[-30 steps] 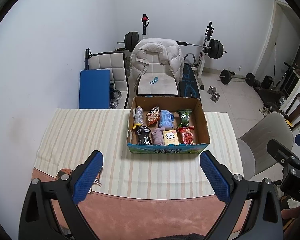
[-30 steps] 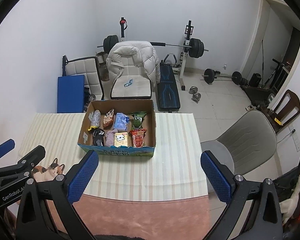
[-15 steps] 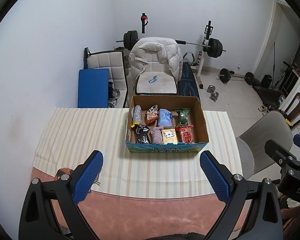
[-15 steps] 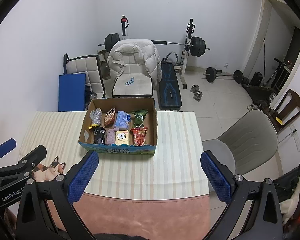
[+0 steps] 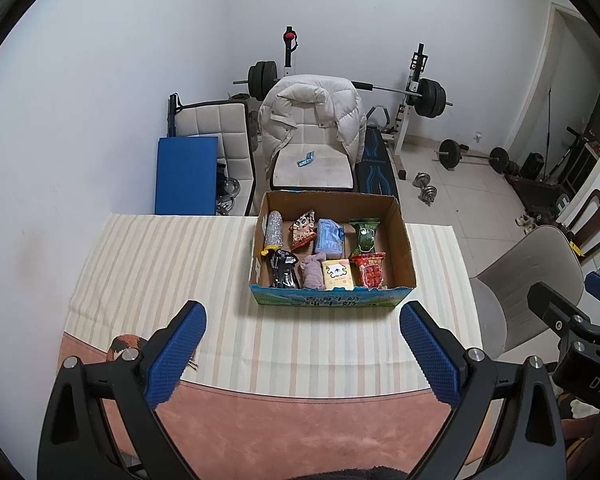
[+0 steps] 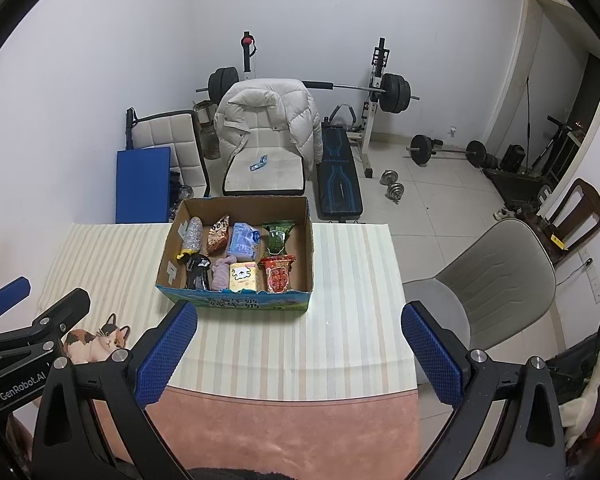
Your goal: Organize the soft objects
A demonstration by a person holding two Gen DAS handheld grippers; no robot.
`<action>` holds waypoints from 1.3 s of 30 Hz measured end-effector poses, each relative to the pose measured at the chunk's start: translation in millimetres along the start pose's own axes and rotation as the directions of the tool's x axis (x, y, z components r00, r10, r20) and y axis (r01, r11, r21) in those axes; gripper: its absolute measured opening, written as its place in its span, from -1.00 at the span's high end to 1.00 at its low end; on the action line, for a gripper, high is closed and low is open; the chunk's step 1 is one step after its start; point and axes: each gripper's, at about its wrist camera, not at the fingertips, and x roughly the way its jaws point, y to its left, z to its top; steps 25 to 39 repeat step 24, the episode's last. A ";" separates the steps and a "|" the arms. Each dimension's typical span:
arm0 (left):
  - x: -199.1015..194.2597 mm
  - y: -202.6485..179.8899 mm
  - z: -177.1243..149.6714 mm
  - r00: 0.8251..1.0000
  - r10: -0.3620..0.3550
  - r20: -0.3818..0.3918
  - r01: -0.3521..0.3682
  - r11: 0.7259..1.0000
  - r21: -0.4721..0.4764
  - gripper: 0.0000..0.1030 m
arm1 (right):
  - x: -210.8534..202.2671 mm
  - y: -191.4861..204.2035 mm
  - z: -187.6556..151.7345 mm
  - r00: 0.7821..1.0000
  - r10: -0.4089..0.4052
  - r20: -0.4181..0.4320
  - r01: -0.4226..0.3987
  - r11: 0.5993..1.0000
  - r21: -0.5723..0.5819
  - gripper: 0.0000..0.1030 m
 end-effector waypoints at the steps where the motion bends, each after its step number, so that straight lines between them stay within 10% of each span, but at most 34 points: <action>1: 0.6 0.2 0.2 1.000 0.000 -0.001 0.000 1.000 0.002 -0.93 | 0.0 -0.3 -0.1 1.000 0.000 0.001 0.000 1.000 0.001 -1.00; 39: -5.3 -6.5 4.3 1.000 -0.002 0.019 0.002 1.000 -0.008 -0.93 | -3.1 -3.7 4.1 1.000 -0.011 0.005 0.011 1.000 0.013 -1.00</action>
